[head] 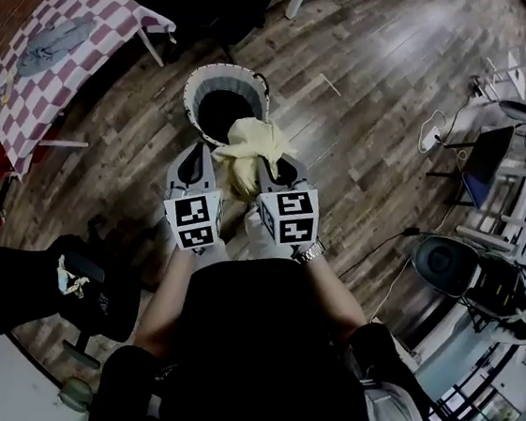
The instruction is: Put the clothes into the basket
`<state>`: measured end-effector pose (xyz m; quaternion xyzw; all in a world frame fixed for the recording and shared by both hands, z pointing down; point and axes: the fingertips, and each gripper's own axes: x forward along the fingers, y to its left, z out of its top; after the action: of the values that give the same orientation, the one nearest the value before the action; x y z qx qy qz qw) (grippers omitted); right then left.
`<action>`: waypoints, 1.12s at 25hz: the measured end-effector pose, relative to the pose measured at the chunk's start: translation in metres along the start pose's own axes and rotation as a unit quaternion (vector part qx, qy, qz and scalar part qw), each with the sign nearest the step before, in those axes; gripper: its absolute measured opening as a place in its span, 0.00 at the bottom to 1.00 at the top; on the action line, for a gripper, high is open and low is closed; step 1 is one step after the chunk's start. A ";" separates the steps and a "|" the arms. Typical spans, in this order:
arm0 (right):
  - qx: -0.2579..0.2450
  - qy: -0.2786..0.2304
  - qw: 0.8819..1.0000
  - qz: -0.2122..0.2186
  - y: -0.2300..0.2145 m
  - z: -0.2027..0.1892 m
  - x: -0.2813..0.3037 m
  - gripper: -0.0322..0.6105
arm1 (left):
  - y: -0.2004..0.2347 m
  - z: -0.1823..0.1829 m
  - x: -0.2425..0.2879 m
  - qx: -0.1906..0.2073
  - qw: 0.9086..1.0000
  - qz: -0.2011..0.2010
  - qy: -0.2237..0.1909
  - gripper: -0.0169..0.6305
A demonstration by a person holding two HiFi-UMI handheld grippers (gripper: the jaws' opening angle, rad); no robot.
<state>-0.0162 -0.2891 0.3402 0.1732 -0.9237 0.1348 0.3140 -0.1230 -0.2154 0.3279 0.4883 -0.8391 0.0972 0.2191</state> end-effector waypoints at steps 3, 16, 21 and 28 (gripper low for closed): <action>-0.012 0.009 1.000 0.021 -0.014 0.003 0.016 0.16 | -0.005 0.000 0.013 -0.010 1.000 0.023 0.004 0.05; -0.022 0.057 0.996 0.072 -0.043 -0.043 0.074 0.16 | -0.016 -0.042 0.055 -0.046 0.995 0.083 0.029 0.05; -0.020 0.062 0.996 0.068 -0.047 -0.060 0.102 0.16 | -0.004 -0.062 0.073 -0.056 0.994 0.087 0.031 0.05; -0.015 0.065 0.996 0.054 -0.056 -0.076 0.146 0.16 | 0.016 -0.101 0.105 -0.072 0.992 0.090 0.047 0.05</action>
<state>-0.0617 -0.3471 0.4980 0.1088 -0.9111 0.1493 0.3685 -0.1538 -0.2505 0.4670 0.3889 -0.8731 0.0790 0.2831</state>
